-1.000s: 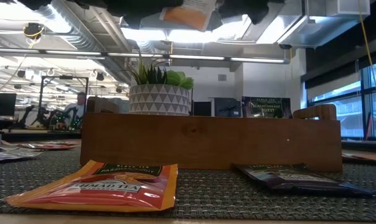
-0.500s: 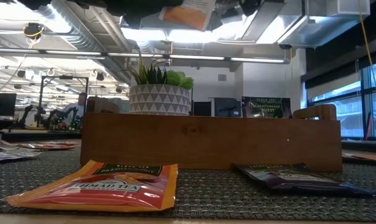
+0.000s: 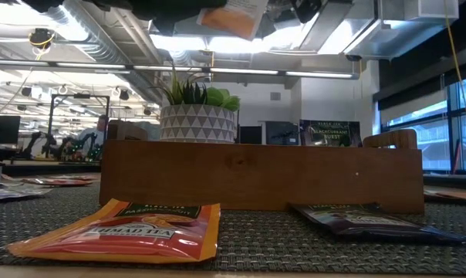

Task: Pick & Place Tea
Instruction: Put the white tea bag into the middle of the wooden organizer

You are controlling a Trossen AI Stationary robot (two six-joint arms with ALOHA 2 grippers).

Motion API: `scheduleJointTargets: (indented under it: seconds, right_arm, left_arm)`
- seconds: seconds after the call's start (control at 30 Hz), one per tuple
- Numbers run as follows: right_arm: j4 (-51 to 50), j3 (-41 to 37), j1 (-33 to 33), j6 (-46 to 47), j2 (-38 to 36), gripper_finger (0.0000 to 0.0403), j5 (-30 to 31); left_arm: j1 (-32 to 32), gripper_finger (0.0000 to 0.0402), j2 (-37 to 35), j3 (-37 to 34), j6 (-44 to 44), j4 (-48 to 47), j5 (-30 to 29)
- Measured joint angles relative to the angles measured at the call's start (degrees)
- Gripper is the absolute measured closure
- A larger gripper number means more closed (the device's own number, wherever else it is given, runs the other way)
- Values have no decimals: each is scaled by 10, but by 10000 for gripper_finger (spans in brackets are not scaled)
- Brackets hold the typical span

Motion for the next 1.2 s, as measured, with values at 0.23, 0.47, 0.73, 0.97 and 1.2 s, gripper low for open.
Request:
scheduleJointTargets:
  seconds: [0.23, 0.47, 0.73, 0.97, 1.2]
  right_arm:
    - [-40, 1, 0, 11, 0, 399, 8]
    - [-91, 1, 4, 57, 1, 399, 15]
    - [-74, -9, 38, 97, 37, 400, 11]
    - [-53, -9, 43, 90, 93, 400, 15]
    - [-47, -9, 38, 70, 142, 400, 24]
  left_arm:
    - [-13, 338, 0, 0, -29, 0, 0]
    - [-49, 259, -18, 0, -27, -10, -45]
    - [-80, 236, -68, 0, -83, -39, -101]
    - [-82, 239, -71, 0, -91, -44, -96]
    - [-83, 236, -70, 0, -115, -54, -85]
